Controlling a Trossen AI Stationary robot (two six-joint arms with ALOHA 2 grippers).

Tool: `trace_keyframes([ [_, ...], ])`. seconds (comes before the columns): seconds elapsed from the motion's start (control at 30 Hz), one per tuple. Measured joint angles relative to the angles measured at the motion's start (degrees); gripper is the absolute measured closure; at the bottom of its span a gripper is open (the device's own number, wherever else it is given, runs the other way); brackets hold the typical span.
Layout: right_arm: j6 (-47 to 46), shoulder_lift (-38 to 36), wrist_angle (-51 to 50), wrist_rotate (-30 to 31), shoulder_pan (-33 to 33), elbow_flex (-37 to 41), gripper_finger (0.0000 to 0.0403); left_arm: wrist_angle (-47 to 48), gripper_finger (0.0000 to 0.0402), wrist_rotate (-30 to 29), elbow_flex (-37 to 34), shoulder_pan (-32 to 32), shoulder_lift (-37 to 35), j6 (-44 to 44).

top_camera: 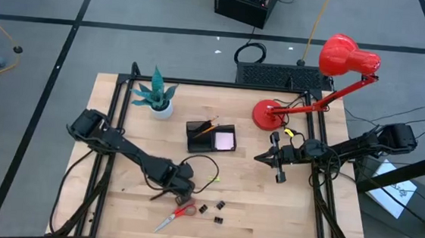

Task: Pick and place office supplies into organizer
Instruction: Put the black pen into the black desk organizer

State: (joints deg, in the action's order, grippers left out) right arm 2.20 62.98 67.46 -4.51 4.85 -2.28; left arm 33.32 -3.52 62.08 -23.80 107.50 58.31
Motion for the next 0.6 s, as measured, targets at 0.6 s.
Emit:
trace_keyframes([
  [0.6, 0.00, -0.02, -0.03, 0.06, 0.00, -0.01, 0.0399, -18.69, 0.0388, -5.92, -0.30, 9.13, -10.06, -33.00],
])
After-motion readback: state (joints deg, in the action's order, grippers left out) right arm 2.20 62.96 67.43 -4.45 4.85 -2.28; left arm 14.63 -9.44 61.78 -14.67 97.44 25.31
